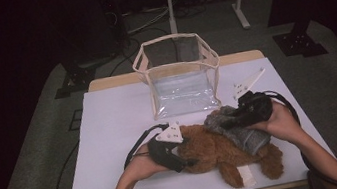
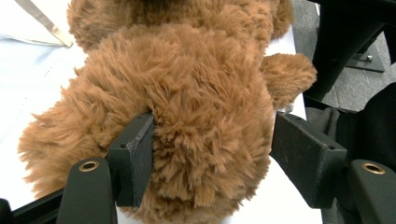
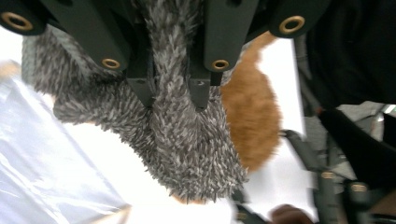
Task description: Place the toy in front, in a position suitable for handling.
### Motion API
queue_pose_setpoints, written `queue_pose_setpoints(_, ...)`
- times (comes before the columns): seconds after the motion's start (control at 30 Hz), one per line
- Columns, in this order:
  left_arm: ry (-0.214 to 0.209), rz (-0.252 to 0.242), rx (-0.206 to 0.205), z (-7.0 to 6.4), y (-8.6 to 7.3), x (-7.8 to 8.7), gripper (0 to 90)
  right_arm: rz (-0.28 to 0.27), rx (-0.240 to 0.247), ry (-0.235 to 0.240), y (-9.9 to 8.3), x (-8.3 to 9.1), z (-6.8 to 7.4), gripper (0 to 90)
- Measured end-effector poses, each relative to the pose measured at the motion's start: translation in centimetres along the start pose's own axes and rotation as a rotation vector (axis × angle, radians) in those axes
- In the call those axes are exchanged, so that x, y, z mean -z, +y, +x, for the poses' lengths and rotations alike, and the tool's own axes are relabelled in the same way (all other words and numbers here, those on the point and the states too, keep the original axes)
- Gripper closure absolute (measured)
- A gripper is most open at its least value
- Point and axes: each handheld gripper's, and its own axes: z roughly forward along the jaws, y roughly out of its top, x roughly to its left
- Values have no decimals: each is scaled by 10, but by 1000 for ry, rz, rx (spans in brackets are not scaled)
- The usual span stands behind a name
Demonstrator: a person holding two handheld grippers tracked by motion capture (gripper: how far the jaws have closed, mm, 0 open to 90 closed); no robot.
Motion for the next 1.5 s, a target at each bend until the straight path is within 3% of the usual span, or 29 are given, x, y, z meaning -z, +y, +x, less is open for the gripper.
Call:
queue_pose_setpoints(0.13,10,-6,6,1,0,4,308,26,-26,33,-8,-6,-9,770)
queue_pose_setpoints(0.23,30,-13,22,4,4,7,245,33,-19,57,-13,-13,1,771)
queue_pose_setpoints(0.4,35,-37,14,5,12,8,240,38,10,79,-19,-16,21,774)
queue_pose_setpoints(0.6,16,-3,4,-1,12,-1,331,32,45,102,-24,-18,37,773)
queue_pose_setpoints(0.7,25,27,-17,-5,11,-4,342,13,42,80,-20,-8,30,772)
queue_pose_setpoints(0.83,19,20,-12,-4,9,-3,342,-16,0,24,-18,8,6,771)
queue_pose_setpoints(0.97,23,19,-20,-2,10,-1,332,2,-51,51,-27,6,-11,772)
queue_pose_setpoints(1.07,39,-1,-3,0,11,3,269,3,-47,76,-34,-4,-3,772)
queue_pose_setpoints(1.17,48,-10,11,3,13,7,212,-5,-32,65,-38,-4,7,776)
queue_pose_setpoints(1.3,47,-23,29,7,14,12,173,-19,-18,95,-45,-5,20,781)
queue_pose_setpoints(1.4,23,-37,67,12,14,10,132,-24,4,109,-50,-5,30,781)
queue_pose_setpoints(1.5,-43,2,88,13,16,-2,106,-28,10,107,-53,-4,34,782)
